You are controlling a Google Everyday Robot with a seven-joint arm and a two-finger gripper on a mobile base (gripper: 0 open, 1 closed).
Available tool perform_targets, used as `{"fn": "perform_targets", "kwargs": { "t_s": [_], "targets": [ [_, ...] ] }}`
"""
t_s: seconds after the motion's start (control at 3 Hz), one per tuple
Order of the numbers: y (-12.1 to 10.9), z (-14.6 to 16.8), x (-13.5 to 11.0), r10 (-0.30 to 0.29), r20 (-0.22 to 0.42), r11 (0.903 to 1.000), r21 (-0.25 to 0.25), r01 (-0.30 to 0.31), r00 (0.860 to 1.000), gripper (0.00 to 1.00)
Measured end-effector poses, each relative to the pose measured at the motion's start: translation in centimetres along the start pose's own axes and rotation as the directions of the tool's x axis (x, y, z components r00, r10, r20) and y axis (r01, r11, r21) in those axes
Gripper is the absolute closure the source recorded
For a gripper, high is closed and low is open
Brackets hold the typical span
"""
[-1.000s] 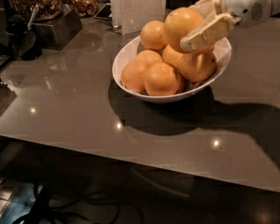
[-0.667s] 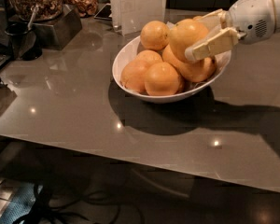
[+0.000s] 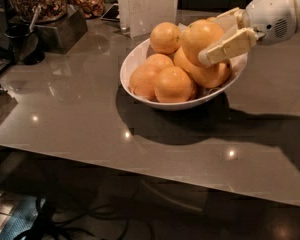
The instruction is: Pick orange from white bowl
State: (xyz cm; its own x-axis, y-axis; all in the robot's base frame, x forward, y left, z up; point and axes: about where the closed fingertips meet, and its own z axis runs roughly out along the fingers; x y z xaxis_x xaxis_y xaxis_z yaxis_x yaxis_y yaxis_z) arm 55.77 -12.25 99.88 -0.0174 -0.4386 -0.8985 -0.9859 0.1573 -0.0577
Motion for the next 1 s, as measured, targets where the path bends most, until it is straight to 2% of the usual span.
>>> {"fn": "perform_targets", "kwargs": {
  "t_s": [0.33, 0.67, 1.0],
  "targets": [
    [1.8, -1.2, -1.3, -0.011, -0.020, 0.9991, 0.040, 0.012, 1.000, 1.00],
    [3.8, -2.5, -1.3, 0.029, -0.038, 0.9965, 0.079, -0.026, 0.999, 1.00],
    [4.0, -2.5, -1.2, 0.032, -0.041, 0.9964, 0.080, -0.028, 0.999, 1.00]
  ]
}}
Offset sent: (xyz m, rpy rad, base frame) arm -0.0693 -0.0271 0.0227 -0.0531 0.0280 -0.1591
